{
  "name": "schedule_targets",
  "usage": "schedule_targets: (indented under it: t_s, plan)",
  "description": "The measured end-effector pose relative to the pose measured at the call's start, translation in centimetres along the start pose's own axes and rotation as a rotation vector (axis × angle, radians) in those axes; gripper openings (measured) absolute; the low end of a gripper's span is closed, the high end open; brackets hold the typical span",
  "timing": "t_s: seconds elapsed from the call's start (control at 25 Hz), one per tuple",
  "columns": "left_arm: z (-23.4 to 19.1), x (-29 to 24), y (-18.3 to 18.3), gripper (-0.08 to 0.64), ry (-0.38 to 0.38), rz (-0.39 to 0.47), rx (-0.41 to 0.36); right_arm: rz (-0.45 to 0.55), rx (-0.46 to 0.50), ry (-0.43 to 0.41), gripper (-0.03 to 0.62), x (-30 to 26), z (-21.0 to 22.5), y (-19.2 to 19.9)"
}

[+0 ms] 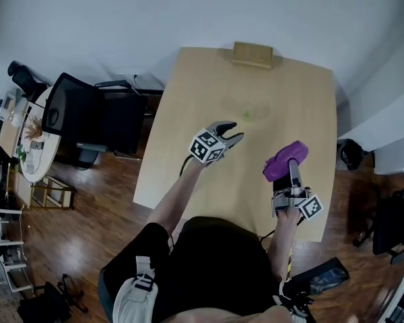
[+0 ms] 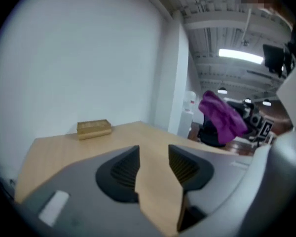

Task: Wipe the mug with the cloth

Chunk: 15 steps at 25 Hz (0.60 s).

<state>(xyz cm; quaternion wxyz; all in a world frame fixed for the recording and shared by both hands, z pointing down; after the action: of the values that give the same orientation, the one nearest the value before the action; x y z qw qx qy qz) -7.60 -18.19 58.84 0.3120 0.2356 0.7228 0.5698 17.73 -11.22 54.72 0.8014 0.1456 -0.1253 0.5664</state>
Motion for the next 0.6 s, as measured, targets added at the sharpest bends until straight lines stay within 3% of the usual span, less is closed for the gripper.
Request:
schedule_targets:
  t_s: [0.24,0.48,0.6]
  plan:
    - [-5.4,-6.1,5.0,0.186,0.019,-0.343,-0.435,-0.012,0.032,0.084,0.061,0.0,1.3,1.4]
    - [-6.4,-11.0,8.6,0.186,0.163,-0.555,-0.685,-0.01,0.067,0.131,0.061,0.0,1.8,1.4]
    - [-6.7,-13.0,10.5,0.187,0.233,-0.658,-0.748,-0.01,0.078,0.154,0.061,0.2,2.2,1.2]
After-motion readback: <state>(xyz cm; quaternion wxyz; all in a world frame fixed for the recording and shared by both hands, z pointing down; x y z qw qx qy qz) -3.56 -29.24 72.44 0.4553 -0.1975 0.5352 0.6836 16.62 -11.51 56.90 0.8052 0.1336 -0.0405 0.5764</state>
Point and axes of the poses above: the fingertips, and each gripper's own axes: x backward along the fingers, z to its right, y out of its underside, the point moved 5 cm from there along x, backward along the fingers, and after that the axes turned 14 degrees about z, right-handed, at the moved point
